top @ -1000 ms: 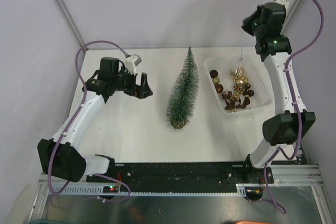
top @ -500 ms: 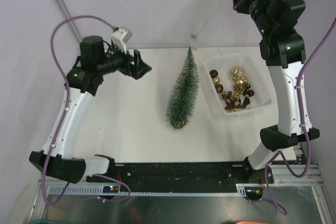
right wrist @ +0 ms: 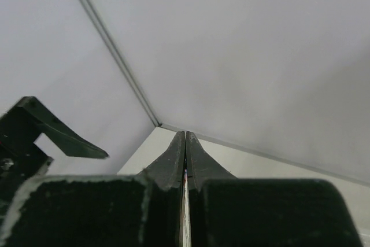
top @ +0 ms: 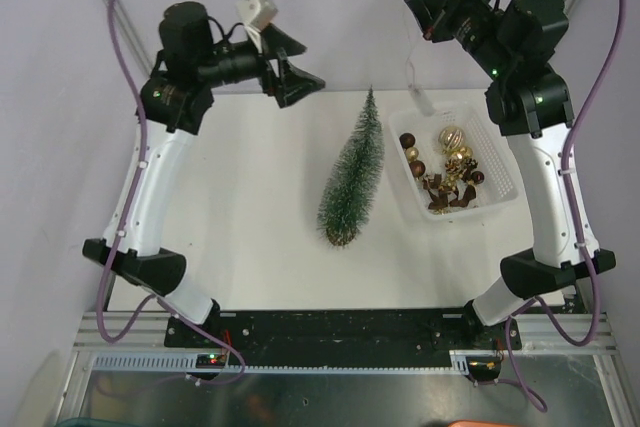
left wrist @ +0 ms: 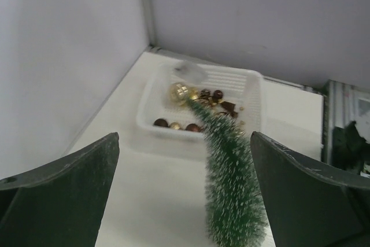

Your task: Decorate the small christmas tree

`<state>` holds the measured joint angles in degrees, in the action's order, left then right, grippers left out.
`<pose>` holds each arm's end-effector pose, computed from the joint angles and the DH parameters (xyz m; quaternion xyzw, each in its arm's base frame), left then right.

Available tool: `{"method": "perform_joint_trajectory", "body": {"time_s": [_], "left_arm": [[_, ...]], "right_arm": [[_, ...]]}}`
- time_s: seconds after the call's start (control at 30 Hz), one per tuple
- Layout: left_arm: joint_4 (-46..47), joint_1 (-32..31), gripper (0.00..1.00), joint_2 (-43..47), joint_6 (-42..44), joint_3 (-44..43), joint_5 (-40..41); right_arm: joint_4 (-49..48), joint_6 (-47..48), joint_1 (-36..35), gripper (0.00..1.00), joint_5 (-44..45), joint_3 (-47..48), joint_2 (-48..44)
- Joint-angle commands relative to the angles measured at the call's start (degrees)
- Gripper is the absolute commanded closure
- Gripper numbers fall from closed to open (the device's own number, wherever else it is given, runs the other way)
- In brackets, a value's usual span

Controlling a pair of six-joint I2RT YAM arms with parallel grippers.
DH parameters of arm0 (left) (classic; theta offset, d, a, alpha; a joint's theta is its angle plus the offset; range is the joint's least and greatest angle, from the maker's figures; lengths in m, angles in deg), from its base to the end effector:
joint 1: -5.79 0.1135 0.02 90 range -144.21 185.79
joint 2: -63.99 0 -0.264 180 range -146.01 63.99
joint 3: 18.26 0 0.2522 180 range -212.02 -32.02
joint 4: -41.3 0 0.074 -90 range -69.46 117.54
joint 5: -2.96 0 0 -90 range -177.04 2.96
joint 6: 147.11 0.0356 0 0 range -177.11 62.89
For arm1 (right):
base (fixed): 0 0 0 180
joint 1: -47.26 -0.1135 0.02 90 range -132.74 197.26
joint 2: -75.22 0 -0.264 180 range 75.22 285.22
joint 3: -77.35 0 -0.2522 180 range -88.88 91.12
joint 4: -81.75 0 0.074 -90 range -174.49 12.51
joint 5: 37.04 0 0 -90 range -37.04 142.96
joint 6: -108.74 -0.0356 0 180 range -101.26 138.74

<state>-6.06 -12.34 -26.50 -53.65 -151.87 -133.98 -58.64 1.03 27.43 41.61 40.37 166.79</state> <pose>0.2812 -0.1194 0.5426 0.3921 0.6095 -0.3691 0.5818 0.2714 0.1053 0.5970 -0.0884 0.6258 0.3076 0.7113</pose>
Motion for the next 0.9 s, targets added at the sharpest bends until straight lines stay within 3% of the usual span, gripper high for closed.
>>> {"method": "perform_joint_trajectory", "body": {"time_s": [0.0,0.23,0.43,0.7,0.87], "left_arm": [[0.6,-6.3,0.0,-1.8,7.2,-4.1,-7.1],[1.9,-11.6,0.0,-7.5,10.3,-7.5,-9.5],[6.0,-14.2,0.0,-10.7,13.2,-10.3,0.8],[8.5,-16.5,0.0,-17.8,14.7,-19.6,7.2],[10.5,-16.9,0.14,-19.4,13.3,-20.3,7.1]], "right_arm": [[-6.0,1.2,-0.3,1.0,-5.0,-1.5,-4.3],[-7.4,1.7,-0.2,1.0,-8.6,-3.3,-4.9],[-8.6,1.9,-0.2,1.0,-10.8,-3.6,-5.3],[-10.6,1.1,-0.2,1.0,-12.8,-4.6,-6.0],[-11.8,1.0,0.0,1.0,-14.3,-5.8,-7.2]]}}
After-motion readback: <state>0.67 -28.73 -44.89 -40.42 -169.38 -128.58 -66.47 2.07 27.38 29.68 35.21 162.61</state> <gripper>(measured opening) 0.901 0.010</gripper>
